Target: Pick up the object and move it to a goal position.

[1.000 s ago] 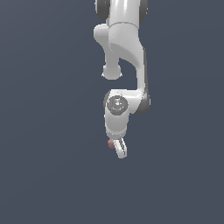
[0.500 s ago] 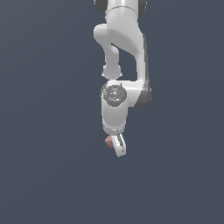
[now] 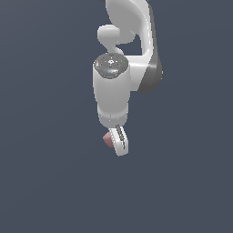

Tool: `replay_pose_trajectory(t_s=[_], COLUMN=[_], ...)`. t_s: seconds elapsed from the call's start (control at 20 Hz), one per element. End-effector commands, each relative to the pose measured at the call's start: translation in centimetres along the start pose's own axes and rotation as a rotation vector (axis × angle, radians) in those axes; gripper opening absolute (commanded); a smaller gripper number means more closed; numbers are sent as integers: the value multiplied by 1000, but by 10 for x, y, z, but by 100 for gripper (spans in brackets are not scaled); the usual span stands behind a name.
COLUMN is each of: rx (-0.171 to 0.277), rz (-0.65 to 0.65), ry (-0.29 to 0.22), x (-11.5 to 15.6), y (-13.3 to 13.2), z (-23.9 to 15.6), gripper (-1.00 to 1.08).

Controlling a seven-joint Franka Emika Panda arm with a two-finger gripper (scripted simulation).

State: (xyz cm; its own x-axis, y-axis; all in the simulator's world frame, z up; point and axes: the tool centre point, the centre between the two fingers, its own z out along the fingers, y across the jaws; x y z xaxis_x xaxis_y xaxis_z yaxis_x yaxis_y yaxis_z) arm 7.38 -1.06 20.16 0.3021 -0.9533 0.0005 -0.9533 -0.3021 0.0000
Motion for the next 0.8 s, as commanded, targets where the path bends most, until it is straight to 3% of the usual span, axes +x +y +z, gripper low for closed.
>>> replay_pose_trajectory(t_s=[0.0,0.75], rx=[-1,-1], rz=[0,-1], ry=[0,1], x=[6,35], y=[-1,-13], z=[-28,-165], gripper=[-100,-100])
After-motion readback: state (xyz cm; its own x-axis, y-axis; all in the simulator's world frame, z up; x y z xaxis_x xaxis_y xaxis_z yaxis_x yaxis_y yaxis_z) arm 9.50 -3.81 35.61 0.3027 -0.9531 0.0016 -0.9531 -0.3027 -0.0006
